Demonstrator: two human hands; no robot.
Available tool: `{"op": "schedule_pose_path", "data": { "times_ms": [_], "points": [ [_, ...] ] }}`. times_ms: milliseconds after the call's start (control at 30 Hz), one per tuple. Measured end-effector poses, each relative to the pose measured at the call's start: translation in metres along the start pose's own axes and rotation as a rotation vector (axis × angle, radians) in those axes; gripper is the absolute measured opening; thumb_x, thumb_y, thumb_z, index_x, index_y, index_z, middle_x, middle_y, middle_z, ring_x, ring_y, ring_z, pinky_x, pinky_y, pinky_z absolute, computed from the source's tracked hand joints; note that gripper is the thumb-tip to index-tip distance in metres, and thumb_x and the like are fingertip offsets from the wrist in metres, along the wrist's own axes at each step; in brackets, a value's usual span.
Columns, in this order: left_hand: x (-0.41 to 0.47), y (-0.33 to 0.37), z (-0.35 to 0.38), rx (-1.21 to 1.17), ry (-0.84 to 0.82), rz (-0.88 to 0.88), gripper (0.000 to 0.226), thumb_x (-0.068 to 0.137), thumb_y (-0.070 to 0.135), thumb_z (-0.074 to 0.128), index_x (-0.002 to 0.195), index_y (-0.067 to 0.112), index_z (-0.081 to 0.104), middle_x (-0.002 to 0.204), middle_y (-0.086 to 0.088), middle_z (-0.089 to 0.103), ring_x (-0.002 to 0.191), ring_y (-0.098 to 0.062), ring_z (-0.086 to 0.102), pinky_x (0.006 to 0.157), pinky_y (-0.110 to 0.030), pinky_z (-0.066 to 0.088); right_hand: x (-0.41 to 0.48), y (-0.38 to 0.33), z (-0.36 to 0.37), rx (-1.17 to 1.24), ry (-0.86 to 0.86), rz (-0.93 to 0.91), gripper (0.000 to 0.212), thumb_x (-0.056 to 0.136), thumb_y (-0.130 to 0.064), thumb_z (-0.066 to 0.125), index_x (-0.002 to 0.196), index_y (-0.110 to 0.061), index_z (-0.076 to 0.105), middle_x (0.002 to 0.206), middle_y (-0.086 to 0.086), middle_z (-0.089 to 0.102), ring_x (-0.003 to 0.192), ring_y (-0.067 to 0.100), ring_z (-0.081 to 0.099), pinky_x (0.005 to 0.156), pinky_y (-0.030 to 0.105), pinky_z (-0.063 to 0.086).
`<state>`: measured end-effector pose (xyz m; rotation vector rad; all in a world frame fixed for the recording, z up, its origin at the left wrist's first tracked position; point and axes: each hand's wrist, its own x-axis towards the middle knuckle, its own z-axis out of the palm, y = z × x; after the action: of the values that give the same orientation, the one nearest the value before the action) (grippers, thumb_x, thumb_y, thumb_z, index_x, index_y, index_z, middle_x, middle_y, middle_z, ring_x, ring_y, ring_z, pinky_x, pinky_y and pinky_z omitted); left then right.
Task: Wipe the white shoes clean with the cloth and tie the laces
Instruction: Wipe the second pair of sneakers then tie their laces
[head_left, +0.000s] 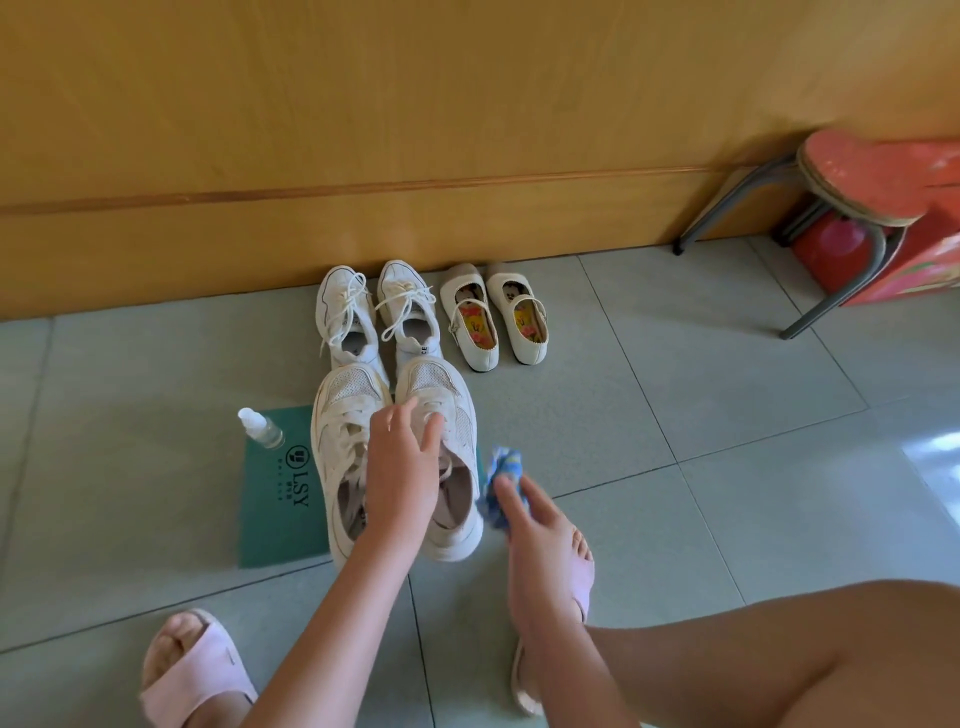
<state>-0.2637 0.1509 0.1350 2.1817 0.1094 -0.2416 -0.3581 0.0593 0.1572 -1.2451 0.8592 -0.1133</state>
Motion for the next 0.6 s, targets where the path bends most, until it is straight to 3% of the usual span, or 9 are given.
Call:
{"op": "schedule_pose_path", "data": {
  "times_ms": [67,167,267,333,400,500,600],
  "points": [
    [-0.006,0.010,-0.010,-0.367,-0.086,-0.113,0.021,0.095,0.040,0.048,0.111,0.031,0.058,0.117,0.001,0.060,0.109,-0.015,0.056,0.094,-0.041,0.050,0.013,-0.016,0.017,0.011,-0.090,-0.010,0.022,0.092,-0.006,0.053,0.099,-0.016,0.071,0.088,0.001,0.072,0.086,0.015,0.064,0.076,0.021,0.050],
    [-0.010,0.018,-0.017,-0.645,-0.203,-0.289,0.030,0.093,0.042,0.052,0.116,0.024,0.058,0.113,-0.002,0.064,0.101,-0.017,0.064,0.084,-0.042,0.056,0.017,-0.026,0.044,-0.099,-0.242,-0.019,0.040,0.092,0.001,0.041,0.111,-0.026,0.065,0.104,0.003,0.071,0.099,0.016,0.066,0.086,0.028,0.054],
    [-0.004,0.011,-0.024,-0.728,-0.066,-0.273,0.019,0.090,0.027,0.060,0.106,0.017,0.063,0.104,-0.008,0.068,0.094,-0.020,0.068,0.080,-0.040,0.057,0.011,-0.033,0.060,-0.241,-0.359,-0.073,0.050,0.090,0.007,0.037,0.116,-0.027,0.064,0.112,-0.004,0.067,0.106,0.007,0.062,0.085,0.014,0.051],
    [0.002,0.004,-0.032,-0.792,-0.018,-0.288,0.012,0.089,0.020,0.063,0.099,0.013,0.065,0.097,-0.011,0.069,0.086,-0.021,0.070,0.068,-0.032,0.058,0.013,-0.036,0.062,-0.242,-0.408,-0.068,0.051,0.088,0.009,0.036,0.121,-0.020,0.063,0.112,-0.010,0.064,0.101,-0.009,0.058,0.077,0.003,0.045],
    [0.009,-0.002,-0.040,-0.881,-0.027,-0.329,0.016,0.089,0.016,0.062,0.101,0.006,0.065,0.093,-0.012,0.069,0.074,-0.018,0.069,0.057,-0.022,0.056,0.022,-0.036,0.062,-0.246,-0.368,-0.068,0.050,0.089,0.008,0.038,0.123,-0.019,0.062,0.117,-0.011,0.062,0.105,-0.010,0.054,0.080,0.003,0.042],
    [0.025,-0.011,-0.052,-0.911,0.039,-0.346,0.009,0.089,0.015,0.063,0.094,0.008,0.066,0.090,-0.011,0.067,0.068,-0.016,0.066,0.055,-0.020,0.055,0.049,-0.019,0.063,-0.549,-0.138,-0.172,0.039,0.094,-0.020,0.051,0.132,-0.029,0.051,0.139,-0.005,0.049,0.129,0.011,0.042,0.102,0.027,0.038],
    [0.042,-0.016,-0.061,-0.866,0.078,-0.322,0.010,0.089,0.015,0.063,0.094,0.006,0.064,0.087,-0.009,0.065,0.074,-0.018,0.065,0.058,-0.022,0.058,0.063,0.004,0.070,-1.013,-0.153,-0.151,0.069,0.085,-0.055,0.055,0.145,-0.034,0.028,0.156,-0.006,0.019,0.141,0.020,0.021,0.111,0.043,0.031]
  ]
}}
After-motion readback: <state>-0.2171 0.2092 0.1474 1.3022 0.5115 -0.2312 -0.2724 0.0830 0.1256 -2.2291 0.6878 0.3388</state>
